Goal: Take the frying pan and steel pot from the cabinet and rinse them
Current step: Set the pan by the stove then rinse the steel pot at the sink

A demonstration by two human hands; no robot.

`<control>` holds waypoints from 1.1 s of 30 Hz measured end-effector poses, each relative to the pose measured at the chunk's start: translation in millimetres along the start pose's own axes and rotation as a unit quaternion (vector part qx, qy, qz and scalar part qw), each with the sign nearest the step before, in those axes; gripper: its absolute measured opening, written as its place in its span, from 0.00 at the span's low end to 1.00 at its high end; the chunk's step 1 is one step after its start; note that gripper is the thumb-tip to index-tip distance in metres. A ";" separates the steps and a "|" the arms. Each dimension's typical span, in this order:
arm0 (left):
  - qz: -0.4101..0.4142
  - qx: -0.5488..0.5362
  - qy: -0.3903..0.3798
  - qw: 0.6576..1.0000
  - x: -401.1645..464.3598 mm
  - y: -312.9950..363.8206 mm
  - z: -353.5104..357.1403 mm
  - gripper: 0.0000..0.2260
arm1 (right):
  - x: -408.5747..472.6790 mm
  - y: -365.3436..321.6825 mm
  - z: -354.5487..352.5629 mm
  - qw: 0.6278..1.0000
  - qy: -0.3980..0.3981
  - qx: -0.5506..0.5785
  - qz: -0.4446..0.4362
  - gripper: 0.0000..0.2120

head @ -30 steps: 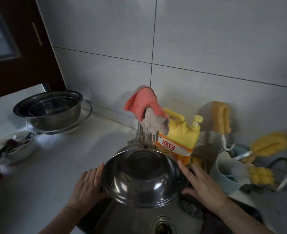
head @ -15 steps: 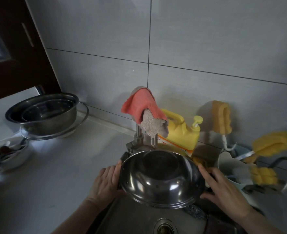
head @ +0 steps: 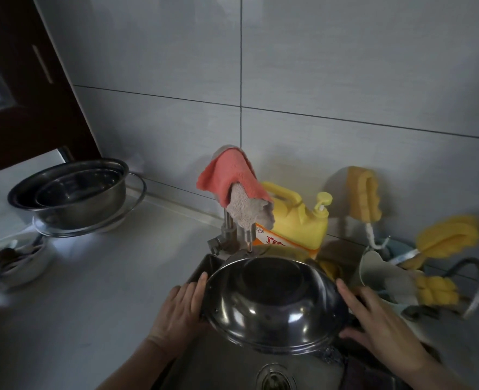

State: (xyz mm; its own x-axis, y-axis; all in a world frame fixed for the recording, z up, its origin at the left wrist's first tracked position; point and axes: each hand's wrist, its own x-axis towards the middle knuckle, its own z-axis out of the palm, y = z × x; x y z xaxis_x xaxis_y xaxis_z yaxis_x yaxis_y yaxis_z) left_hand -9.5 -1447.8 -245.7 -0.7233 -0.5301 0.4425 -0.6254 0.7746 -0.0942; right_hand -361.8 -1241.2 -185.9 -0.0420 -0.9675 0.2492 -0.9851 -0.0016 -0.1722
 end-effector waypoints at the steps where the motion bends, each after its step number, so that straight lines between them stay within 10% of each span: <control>1: -0.003 0.002 0.001 1.000 -4.4 -4.1 -1.5 0.43 | 3.1 -3.0 2.6 1.000 -0.001 0.002 -0.009 0.72; 17: -0.030 0.060 0.089 0.994 -49.2 -42.9 -26.8 0.40 | 39.7 -48.2 21.9 0.995 0.003 0.017 -0.099 0.66; 33: 0.060 0.025 0.047 0.997 25.8 65.6 -36.9 0.43 | -77.5 22.5 -47.4 0.999 0.012 0.008 0.039 0.75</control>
State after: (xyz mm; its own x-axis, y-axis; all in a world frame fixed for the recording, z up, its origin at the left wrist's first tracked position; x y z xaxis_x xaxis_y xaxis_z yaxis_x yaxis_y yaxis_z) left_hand -58.4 -1398.0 -207.6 -0.7648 -0.3973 0.5072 -0.5513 0.8110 -0.1960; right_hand -388.6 -1154.3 -163.9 -0.1220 -0.9588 0.2565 -0.9758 0.0686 -0.2078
